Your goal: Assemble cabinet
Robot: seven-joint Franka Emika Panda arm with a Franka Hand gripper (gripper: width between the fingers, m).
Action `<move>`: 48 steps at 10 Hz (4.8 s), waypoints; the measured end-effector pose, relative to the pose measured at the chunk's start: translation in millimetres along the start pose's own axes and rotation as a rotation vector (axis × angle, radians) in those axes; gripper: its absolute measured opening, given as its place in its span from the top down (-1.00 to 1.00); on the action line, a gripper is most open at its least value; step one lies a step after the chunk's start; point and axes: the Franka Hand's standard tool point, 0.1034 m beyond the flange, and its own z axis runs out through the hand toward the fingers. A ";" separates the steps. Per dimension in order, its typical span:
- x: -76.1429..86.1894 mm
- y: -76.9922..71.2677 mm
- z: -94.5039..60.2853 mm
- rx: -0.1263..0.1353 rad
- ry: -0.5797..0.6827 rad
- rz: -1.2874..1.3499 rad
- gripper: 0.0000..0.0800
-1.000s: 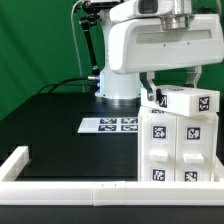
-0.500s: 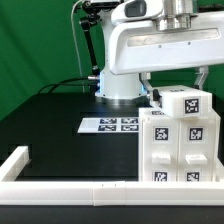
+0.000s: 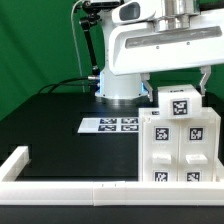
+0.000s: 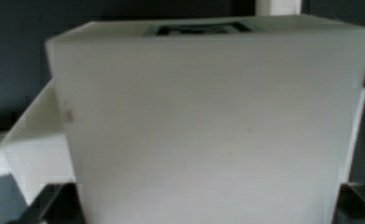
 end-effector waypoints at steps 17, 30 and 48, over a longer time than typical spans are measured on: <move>-12.9 -8.8 0.6 0.098 -0.041 1.391 -0.40; 6.7 -28.2 -37.2 0.107 -0.027 0.664 -0.99; -11.8 -19.6 -28.8 -0.047 -0.164 -1.300 -0.99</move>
Offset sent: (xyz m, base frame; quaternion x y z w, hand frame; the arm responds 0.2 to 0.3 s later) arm -0.0150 -0.0001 -0.0093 -0.0125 0.0195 0.3017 0.9531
